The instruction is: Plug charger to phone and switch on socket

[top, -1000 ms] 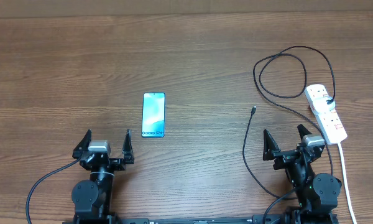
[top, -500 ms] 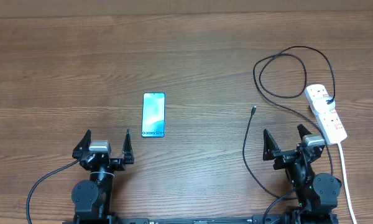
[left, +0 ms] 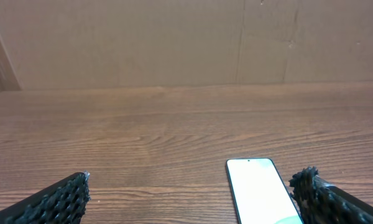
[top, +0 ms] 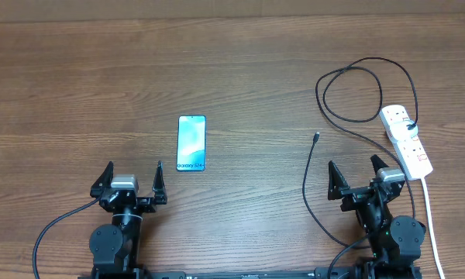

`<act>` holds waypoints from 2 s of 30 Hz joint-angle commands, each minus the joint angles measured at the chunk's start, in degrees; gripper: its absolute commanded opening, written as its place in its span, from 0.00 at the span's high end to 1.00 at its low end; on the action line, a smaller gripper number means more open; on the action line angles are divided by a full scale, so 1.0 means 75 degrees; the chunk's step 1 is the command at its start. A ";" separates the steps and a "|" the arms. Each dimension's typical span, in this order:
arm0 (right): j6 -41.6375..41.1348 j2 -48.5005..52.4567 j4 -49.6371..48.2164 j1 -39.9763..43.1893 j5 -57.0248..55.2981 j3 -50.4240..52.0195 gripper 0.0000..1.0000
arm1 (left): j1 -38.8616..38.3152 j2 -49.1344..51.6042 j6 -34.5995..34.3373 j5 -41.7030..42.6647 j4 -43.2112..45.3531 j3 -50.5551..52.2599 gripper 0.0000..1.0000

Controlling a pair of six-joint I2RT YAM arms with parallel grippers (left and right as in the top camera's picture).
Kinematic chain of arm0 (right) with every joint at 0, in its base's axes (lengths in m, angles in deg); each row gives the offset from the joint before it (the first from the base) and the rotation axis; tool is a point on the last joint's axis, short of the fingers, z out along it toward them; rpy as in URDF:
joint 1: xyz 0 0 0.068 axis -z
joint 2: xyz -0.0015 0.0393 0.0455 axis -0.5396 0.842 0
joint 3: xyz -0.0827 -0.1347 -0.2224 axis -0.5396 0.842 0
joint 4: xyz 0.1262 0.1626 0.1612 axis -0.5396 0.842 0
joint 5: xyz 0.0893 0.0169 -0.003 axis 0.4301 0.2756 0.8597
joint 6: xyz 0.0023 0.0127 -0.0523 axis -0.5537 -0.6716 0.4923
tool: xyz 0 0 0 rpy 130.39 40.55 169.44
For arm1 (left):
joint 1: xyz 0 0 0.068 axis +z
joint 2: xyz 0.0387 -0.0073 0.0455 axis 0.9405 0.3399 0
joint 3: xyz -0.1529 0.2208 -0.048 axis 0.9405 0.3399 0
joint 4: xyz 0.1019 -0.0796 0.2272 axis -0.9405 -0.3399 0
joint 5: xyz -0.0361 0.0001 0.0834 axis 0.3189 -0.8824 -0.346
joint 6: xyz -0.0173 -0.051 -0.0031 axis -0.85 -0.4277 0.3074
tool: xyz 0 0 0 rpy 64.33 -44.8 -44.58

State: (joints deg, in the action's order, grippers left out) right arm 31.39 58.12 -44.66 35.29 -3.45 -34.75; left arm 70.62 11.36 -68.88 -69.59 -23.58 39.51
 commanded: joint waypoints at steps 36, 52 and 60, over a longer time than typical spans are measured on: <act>0.0035 -0.0076 0.0047 0.0000 0.0006 -0.0079 0.00 | 0.0032 -0.0085 0.0146 -0.0175 -0.0020 0.0032 0.00; 0.0035 -0.0076 0.0047 0.0000 0.0006 -0.0079 0.00 | 0.0035 -0.0041 -0.0023 -0.0248 -0.0017 0.0029 0.00; 0.0035 -0.0076 0.0047 0.0000 0.0006 -0.0079 0.00 | 0.0032 0.0332 -0.0020 -0.0254 -0.0015 -0.0195 0.00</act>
State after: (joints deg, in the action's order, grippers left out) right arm 31.39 58.12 -44.64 35.29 -3.45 -34.75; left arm 70.62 12.74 -68.91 -70.67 -23.71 39.44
